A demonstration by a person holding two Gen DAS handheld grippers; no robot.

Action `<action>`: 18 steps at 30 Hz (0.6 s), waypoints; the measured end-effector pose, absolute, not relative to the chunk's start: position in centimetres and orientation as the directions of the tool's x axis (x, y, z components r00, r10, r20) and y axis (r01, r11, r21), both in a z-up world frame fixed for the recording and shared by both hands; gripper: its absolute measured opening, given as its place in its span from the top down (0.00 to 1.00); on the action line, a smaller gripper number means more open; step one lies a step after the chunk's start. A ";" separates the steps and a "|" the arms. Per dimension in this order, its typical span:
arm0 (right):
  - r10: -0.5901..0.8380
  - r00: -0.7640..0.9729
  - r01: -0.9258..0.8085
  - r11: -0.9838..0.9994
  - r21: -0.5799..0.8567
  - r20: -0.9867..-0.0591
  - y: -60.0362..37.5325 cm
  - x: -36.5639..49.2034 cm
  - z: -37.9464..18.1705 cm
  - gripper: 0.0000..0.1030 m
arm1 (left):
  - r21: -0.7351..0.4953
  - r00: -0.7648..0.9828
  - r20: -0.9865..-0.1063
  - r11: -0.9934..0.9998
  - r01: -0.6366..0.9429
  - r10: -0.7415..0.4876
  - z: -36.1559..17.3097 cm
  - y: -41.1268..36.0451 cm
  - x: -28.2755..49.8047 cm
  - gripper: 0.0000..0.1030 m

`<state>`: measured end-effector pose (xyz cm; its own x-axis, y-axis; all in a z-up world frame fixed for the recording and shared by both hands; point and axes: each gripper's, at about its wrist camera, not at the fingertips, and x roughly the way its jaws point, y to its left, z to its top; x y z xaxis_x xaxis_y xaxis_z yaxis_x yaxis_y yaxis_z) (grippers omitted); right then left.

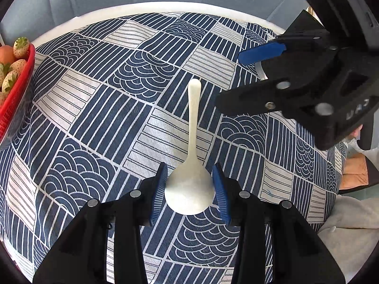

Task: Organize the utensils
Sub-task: 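Grasp the plain white spoon by its bowl with the left gripper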

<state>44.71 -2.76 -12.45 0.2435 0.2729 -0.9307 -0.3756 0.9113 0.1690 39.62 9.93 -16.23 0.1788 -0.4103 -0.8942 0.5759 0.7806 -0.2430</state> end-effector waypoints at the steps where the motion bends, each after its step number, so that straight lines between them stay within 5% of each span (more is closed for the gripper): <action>1: 0.271 0.235 -0.369 0.913 0.172 -0.934 -2.5 44.6 -12.9 0.13 | -0.249 0.179 -0.892 0.781 0.573 -0.415 -16.2 10.1 39.3 0.61; 12: 0.471 0.100 -0.189 0.874 0.448 -0.876 -1.7 42.8 -16.2 0.15 | -0.295 0.198 -0.858 0.772 0.563 -0.473 -15.0 11.2 36.2 0.61; 14: 0.498 0.078 -0.156 0.862 0.483 -0.864 -1.5 42.6 -16.6 0.28 | -0.300 0.200 -0.853 0.766 0.569 -0.483 -14.7 11.3 35.8 0.61; 18: 0.524 0.091 -0.090 0.851 0.517 -0.847 -1.7 42.4 -16.9 0.33 | -0.292 0.207 -0.849 0.758 0.583 -0.486 -14.3 11.0 35.1 0.61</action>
<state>42.42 -1.71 -16.87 0.0908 0.5244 -0.8466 -0.0897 0.8510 0.5175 35.11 10.96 -14.25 0.2065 -0.4864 -0.8490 0.5830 0.7580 -0.2925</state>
